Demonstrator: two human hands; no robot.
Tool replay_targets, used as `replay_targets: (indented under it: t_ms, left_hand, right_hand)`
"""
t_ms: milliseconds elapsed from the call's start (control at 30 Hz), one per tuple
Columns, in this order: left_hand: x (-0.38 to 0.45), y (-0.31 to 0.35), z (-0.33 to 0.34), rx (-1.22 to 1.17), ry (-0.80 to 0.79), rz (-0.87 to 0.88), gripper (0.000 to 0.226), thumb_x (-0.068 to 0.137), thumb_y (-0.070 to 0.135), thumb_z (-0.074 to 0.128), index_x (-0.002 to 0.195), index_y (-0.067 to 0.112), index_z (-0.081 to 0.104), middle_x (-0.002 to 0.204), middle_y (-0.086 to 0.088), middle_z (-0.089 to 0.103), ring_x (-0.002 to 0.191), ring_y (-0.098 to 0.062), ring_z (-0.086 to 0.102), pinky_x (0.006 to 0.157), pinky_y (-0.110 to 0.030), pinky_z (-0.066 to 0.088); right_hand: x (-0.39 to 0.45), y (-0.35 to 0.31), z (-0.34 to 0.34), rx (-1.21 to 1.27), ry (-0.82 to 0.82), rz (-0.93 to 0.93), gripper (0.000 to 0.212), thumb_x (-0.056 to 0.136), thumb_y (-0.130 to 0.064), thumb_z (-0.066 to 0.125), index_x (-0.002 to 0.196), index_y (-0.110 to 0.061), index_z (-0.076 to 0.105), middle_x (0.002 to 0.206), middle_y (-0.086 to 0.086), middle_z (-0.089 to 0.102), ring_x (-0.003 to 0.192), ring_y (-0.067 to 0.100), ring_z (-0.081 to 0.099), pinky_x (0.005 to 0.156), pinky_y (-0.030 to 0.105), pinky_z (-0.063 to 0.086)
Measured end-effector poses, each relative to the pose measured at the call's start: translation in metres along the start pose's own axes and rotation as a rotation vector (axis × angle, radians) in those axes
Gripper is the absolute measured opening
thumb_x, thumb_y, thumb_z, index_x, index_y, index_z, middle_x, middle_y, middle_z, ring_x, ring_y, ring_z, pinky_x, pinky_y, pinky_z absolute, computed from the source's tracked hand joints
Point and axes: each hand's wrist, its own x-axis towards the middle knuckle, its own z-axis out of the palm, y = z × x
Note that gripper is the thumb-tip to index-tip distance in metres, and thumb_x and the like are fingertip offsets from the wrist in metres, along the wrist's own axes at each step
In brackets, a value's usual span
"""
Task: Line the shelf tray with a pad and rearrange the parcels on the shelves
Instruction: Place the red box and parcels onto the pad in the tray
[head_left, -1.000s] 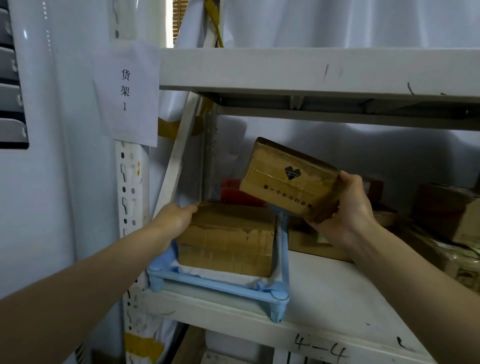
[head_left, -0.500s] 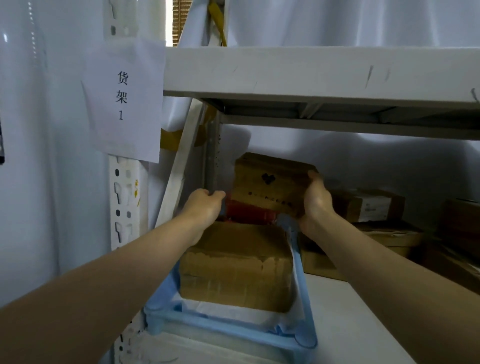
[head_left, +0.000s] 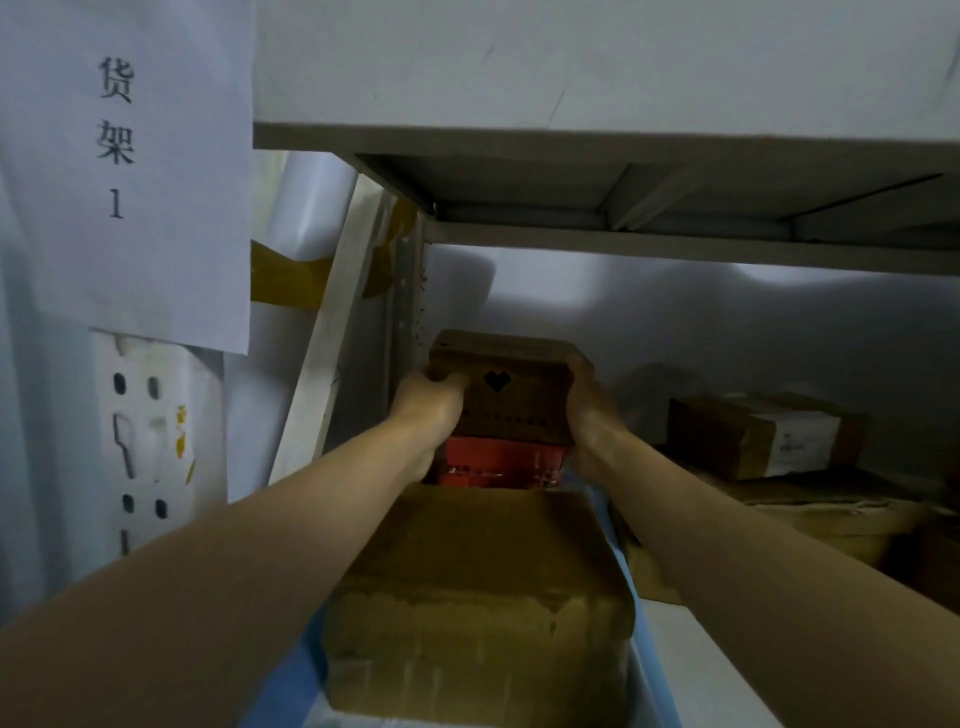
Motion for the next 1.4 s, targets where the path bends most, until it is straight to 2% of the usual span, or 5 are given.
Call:
replay_targets:
  t_ms: [300,533,833,967,1400]
  left_hand:
    - [0.006,0.004,0.011,-0.040,0.021,-0.111,0.019,0.100,0.032,0.052,0.105,0.016,0.062,0.097,-0.010,0.068,0.082,-0.026,0.067,0.072,-0.036,0.058]
    - [-0.019,0.016,0.021,0.218,0.399,0.034,0.077,0.089,0.042,0.061,0.149,0.009,0.025,0.154,-0.017,0.024,0.141,-0.039,0.026,0.114,-0.051,0.028]
    - [-0.083,0.025,0.088,0.044,-0.202,0.007,0.057,0.091,0.034,0.063,0.141,0.014,0.043,0.114,-0.005,0.055,0.106,-0.024,0.055,0.080,-0.034,0.050]
    - [-0.101,0.019,0.133,0.050,-0.438,-0.168,0.057,0.093,0.030,0.064,0.144,0.019,0.040,0.128,-0.010,0.045,0.130,-0.035,0.044,0.106,-0.045,0.044]
    - [-0.096,-0.006,0.178,-0.171,-0.297,-0.479,0.059,0.090,0.039,0.069,0.136,0.010,0.044,0.126,-0.023,0.053,0.103,-0.037,0.059,0.083,-0.045,0.055]
  right_hand:
    - [-0.018,-0.002,-0.003,-0.061,-0.109,0.120,0.081,0.082,-0.081,0.047,0.136,-0.021,0.059,0.124,0.010,0.071,0.109,0.030,0.069,0.098,0.049,0.055]
    - [-0.082,-0.009,-0.030,-0.286,-0.006,-0.158,0.057,0.101,-0.044,0.052,0.148,-0.012,0.043,0.148,0.009,0.051,0.136,0.027,0.048,0.111,0.039,0.040]
    - [-0.133,-0.038,-0.126,-0.446,0.189,-0.456,0.029,0.100,-0.025,0.059,0.128,-0.020,0.059,0.117,-0.005,0.064,0.107,0.010,0.060,0.089,0.024,0.051]
    - [-0.137,-0.048,-0.179,-0.415,0.372,-0.393,0.028,0.099,-0.023,0.059,0.126,-0.017,0.058,0.114,-0.002,0.063,0.104,0.014,0.059,0.083,0.027,0.051]
    - [-0.125,-0.053,-0.249,-0.539,0.209,-0.222,0.021,0.097,-0.023,0.063,0.112,-0.028,0.049,0.111,-0.003,0.055,0.097,0.012,0.055,0.093,0.033,0.050]
